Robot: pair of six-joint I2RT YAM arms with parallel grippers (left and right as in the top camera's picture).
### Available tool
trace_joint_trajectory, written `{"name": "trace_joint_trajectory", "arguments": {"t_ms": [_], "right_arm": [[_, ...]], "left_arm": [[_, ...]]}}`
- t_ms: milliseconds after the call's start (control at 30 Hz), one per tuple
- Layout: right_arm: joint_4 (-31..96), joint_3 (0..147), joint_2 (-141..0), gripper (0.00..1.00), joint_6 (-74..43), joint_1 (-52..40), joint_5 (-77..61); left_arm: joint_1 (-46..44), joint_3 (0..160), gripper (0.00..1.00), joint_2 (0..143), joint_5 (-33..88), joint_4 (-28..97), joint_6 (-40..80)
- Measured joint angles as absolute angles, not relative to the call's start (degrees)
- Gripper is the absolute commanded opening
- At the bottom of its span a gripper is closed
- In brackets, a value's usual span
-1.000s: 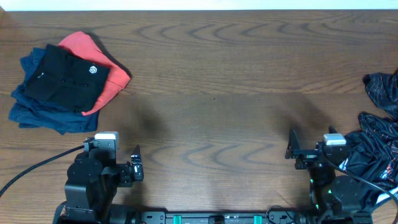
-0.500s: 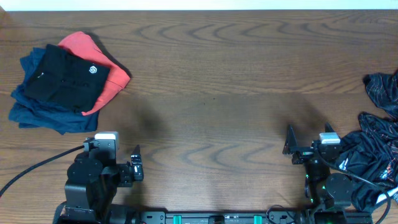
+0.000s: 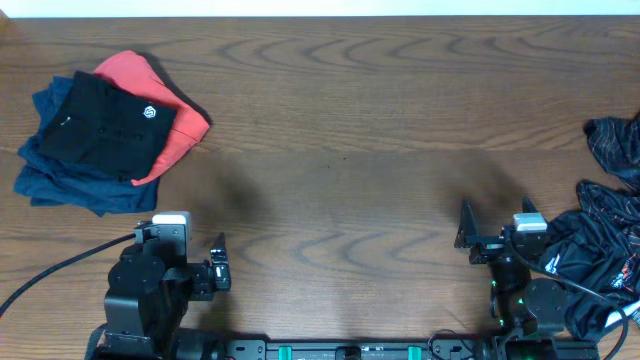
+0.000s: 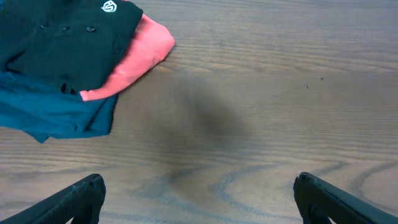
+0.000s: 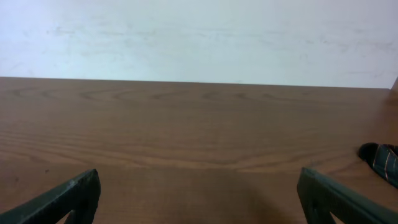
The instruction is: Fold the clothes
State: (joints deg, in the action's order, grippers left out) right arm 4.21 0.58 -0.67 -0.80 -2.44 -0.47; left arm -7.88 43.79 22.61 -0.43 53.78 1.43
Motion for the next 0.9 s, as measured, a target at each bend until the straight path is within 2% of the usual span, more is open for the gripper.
{"name": "trace_joint_trajectory", "arguments": {"t_ms": [900], "right_arm": [[4.2, 0.6, -0.7, 0.99, -0.8, -2.4, -0.5]], "left_arm": [[-7.7, 43.6, 0.98, 21.0, -2.8, 54.3, 1.4]]}}
